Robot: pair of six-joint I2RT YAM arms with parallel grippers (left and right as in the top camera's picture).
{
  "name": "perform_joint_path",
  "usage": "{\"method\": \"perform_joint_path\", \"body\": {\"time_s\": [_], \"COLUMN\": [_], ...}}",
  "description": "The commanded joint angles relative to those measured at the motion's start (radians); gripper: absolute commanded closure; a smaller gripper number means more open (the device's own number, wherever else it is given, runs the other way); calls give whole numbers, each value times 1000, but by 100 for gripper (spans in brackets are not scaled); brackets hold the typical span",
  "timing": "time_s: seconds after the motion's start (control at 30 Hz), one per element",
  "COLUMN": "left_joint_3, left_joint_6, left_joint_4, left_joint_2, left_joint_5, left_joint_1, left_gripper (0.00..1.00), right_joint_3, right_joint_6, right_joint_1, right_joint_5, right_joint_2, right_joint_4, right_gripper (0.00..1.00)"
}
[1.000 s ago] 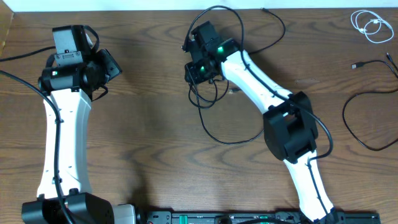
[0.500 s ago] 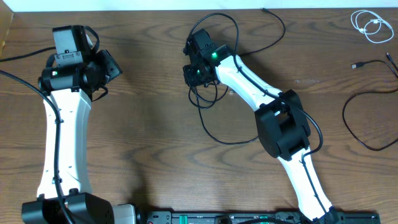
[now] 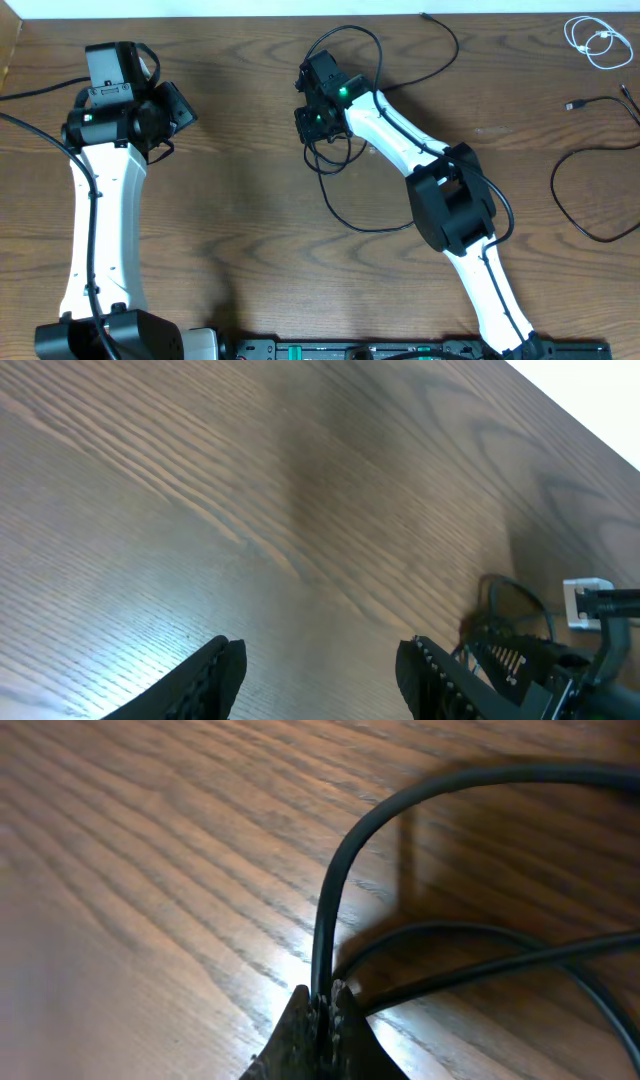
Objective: Untangle cables
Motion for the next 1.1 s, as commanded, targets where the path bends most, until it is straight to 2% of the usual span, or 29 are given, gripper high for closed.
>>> {"method": "perform_joint_path", "body": {"time_s": [0.0, 0.33, 0.57, 0.77, 0.9, 1.07], "left_joint_3": [0, -2, -2, -2, -2, -2], "left_joint_6": [10, 40, 43, 43, 44, 70], "left_joint_4": [-3, 15, 42, 69, 106, 157], "left_joint_2": [-2, 38, 69, 71, 71, 71], "left_joint_5": [61, 179, 179, 225, 307, 370], "left_joint_1": [-6, -94, -128, -128, -131, -180], "left_gripper": [46, 45, 45, 46, 46, 44], "right_joint_3": [40, 44, 44, 44, 43, 43], "right_joint_6": [-62, -81, -113, -72, -75, -96], "right_joint_1": [-46, -178, -391, -565, -578, -511], "right_joint_5": [-133, -293, -266, -297, -344, -346], "right_joint_2": [-115, -401, -571, -648, -648, -643], "right_joint_4": [4, -39, -71, -141, -190, -213], "right_gripper": [99, 99, 99, 99, 99, 99]}}
